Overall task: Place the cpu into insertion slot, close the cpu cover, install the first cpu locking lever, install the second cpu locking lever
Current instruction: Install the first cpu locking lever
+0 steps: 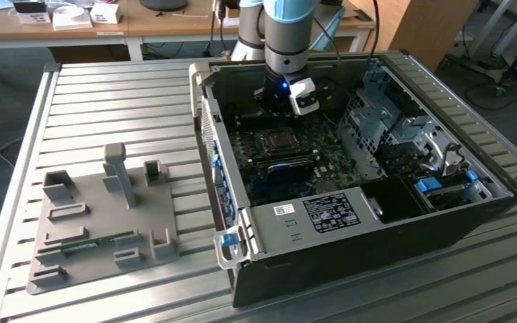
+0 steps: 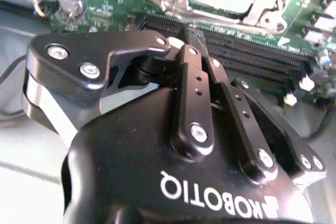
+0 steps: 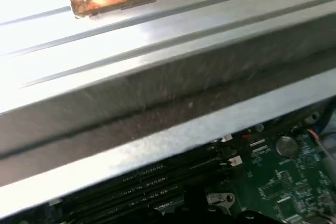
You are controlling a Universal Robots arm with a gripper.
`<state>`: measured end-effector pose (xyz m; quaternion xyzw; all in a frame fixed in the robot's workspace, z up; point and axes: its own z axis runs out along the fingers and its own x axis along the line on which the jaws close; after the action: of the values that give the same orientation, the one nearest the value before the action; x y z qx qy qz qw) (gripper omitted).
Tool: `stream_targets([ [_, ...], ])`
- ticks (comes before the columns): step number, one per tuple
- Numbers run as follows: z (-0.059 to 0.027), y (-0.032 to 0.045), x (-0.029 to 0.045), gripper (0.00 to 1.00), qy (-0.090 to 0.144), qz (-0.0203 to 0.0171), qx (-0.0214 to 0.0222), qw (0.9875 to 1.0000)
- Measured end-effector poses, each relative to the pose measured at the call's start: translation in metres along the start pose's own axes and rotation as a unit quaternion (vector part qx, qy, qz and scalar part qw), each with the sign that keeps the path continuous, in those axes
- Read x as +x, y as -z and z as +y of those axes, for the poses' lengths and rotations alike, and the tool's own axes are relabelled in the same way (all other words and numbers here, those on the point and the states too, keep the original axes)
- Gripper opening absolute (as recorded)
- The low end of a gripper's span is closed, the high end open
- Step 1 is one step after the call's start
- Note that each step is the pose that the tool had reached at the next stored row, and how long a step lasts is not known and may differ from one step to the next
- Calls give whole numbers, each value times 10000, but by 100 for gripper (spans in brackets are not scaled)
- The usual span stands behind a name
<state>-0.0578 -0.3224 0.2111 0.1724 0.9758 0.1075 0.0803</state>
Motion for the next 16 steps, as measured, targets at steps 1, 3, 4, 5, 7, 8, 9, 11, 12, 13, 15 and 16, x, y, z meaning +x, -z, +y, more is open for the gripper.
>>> stream_targets([
  [1, 6, 27, -3, 11, 0, 0, 0, 10000],
  [3, 14, 55, -7, 11, 0, 0, 0, 10000],
  [4, 14, 55, -7, 11, 0, 0, -1, 10000],
  [5, 14, 55, -7, 11, 0, 0, -1, 10000],
  [7, 14, 55, -7, 11, 0, 0, -1, 10000],
  [8, 14, 56, -7, 11, 0, 0, -1, 10000],
  [9, 14, 56, -7, 11, 0, 0, -1, 10000],
  [11, 14, 56, -7, 11, 0, 0, -1, 10000],
  [12, 14, 56, -7, 11, 0, 0, -1, 10000],
  [13, 14, 56, -7, 11, 0, 0, -1, 10000],
  [15, 14, 57, -8, 11, 5, 1, 17, 10000],
  [16, 14, 57, -8, 11, 20, 5, 52, 10000],
])
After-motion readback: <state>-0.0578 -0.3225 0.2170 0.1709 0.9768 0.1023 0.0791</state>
